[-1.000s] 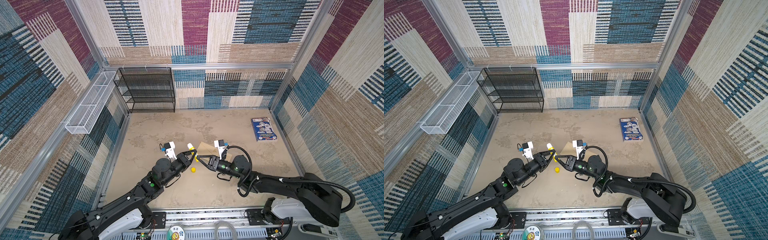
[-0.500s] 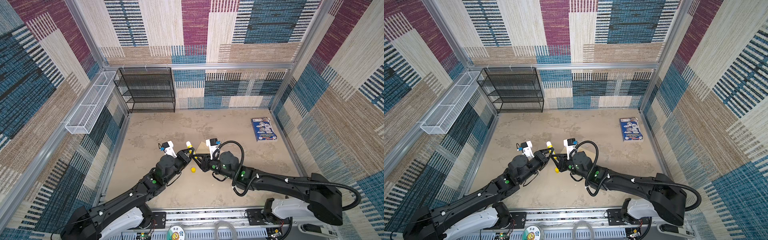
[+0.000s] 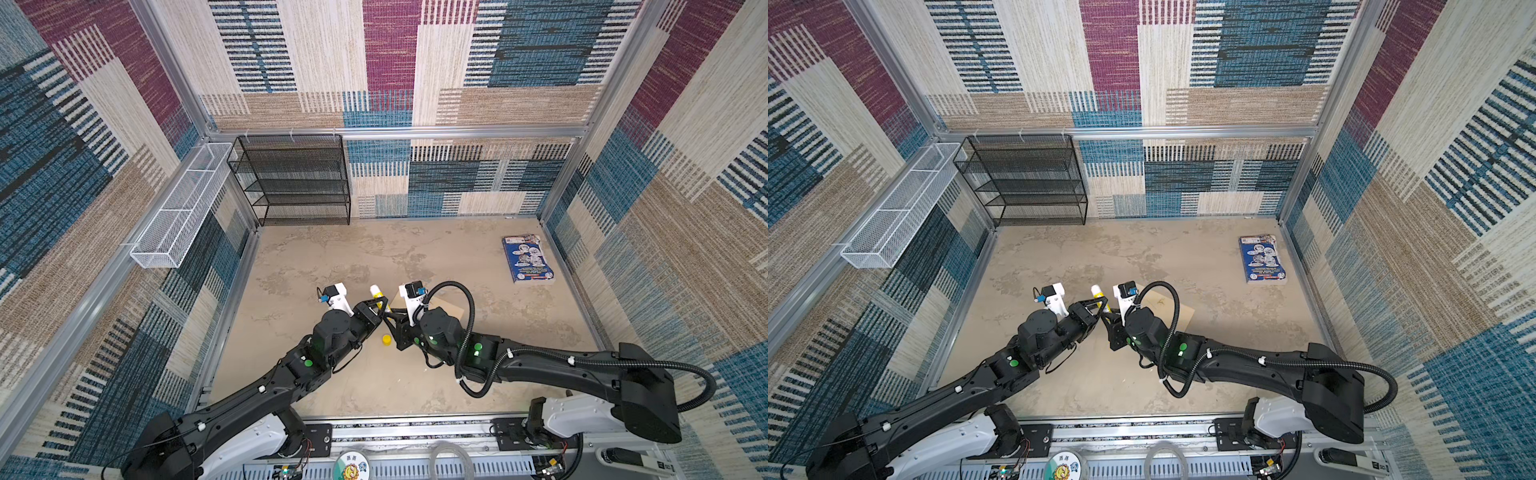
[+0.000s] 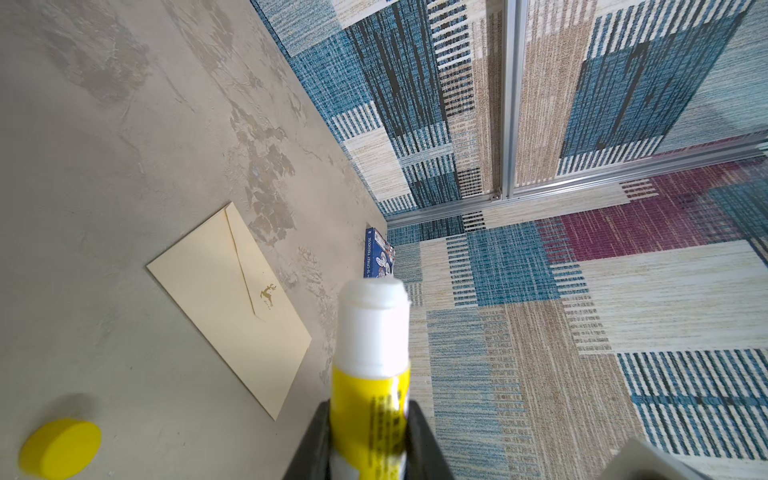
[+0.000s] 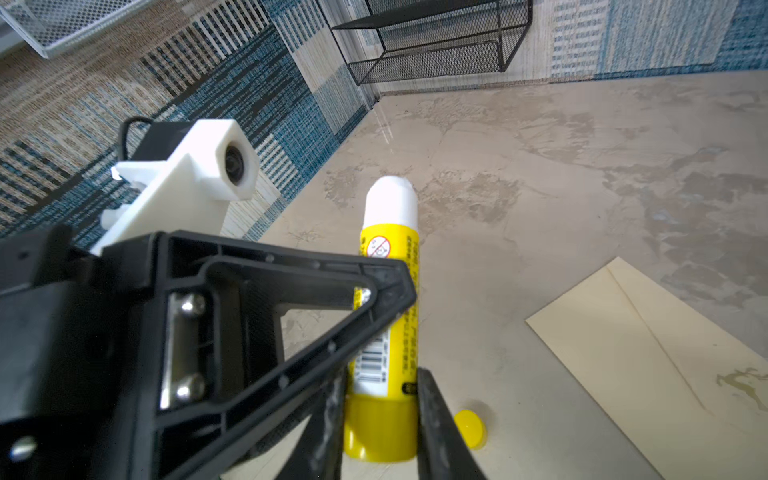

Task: Place the letter into the envelope and seal it
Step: 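Hold the glue stick upright between both grippers above the yellow cap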

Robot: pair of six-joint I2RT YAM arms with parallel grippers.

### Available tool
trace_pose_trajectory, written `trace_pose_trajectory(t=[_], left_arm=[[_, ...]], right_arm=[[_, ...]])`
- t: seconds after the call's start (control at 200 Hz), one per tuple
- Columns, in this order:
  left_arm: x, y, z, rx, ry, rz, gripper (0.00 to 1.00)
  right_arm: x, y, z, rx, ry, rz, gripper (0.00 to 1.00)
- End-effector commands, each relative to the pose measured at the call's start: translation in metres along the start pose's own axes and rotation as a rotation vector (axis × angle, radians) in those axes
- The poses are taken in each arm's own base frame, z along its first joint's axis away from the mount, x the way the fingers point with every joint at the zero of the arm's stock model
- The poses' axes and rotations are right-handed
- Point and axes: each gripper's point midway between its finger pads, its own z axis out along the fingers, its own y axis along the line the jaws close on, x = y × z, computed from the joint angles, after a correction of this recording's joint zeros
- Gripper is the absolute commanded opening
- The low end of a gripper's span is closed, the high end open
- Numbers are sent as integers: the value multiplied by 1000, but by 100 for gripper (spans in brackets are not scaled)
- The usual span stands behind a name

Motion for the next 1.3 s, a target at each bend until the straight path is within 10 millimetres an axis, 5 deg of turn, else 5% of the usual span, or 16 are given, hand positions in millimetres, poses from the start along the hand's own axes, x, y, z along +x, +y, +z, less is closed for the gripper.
trace_pose_trajectory(t=[0.0,0.18,0.3,0.431,0.551,0.671,0.906,1.292], left_arm=[[6,-35,-2,130,51,-36,0],[4,-35,-3,125,45,-36,0],[4,-34,-5,123,41,-33,0],[1,-31,-8,128,25,-35,0],[0,-29,-10,153,10,-49,0],[1,-29,-9,171,9,-58,0],[1,-37,-8,199,3,-51,0],[3,-39,-7,209,-12,-37,0]], right_arm=[[25,3,3,22,86,-177,25],[36,2,8,120,100,-291,28],[30,4,2,113,73,-262,50],[6,10,-33,-24,-46,-102,73],[-23,4,-69,-232,-142,153,81],[-34,-15,-87,-390,-168,401,83],[-37,-2,-93,-671,-171,643,83],[-32,17,-67,-826,-97,751,64]])
